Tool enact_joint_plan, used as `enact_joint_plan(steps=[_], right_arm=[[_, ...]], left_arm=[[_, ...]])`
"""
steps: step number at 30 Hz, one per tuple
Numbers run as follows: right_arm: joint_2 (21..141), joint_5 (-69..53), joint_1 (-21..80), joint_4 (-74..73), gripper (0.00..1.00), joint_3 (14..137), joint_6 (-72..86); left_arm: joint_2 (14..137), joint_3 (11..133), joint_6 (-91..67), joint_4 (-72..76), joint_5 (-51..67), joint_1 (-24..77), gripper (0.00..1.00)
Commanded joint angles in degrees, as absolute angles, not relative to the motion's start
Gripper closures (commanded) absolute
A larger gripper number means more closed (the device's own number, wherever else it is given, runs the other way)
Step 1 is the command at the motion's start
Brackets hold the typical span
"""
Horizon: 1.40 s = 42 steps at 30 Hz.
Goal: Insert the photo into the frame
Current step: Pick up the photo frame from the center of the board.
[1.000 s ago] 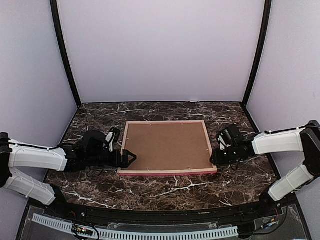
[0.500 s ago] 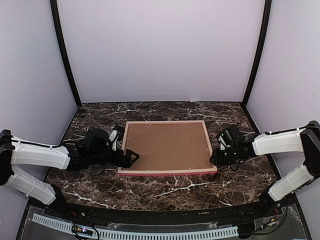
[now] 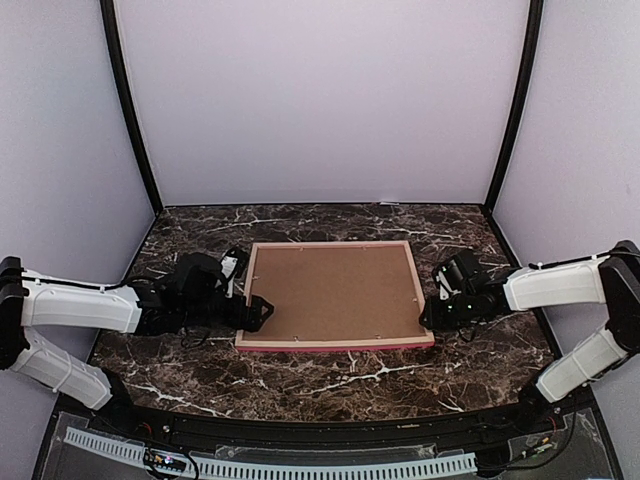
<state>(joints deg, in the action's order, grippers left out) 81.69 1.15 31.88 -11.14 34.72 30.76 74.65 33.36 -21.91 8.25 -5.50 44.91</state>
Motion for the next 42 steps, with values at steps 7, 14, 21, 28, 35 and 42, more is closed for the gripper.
enact_joint_plan(steps=[7,14,21,28,35,42], right_arm=[[83.79,1.70,32.52,-8.60,0.67,32.93,32.08],[82.65,4.50,32.52,-11.95,0.82,34.22,32.21],[81.47,0.38,32.51,-17.42,1.00,40.33,32.09],[79.07,-2.03,32.52,-26.55,1.00,48.51,31.43],[79.44,-6.40,32.23,-35.07,1.00,55.48,30.15],[81.15,-12.89,32.08,-41.75,1.00,61.49,29.36]], left_arm=[[72.89,34.07,-18.06,9.76,-4.01,45.38,0.01],[73.92,35.13,-15.33,11.03,-3.10,46.65,0.02],[77.24,39.29,-9.83,10.66,-3.50,50.32,0.02],[83.35,45.56,-1.00,8.47,-5.28,57.34,0.02],[87.16,50.11,9.07,5.69,-10.36,64.71,0.01],[92.07,55.34,18.68,1.89,-17.14,70.34,0.01]])
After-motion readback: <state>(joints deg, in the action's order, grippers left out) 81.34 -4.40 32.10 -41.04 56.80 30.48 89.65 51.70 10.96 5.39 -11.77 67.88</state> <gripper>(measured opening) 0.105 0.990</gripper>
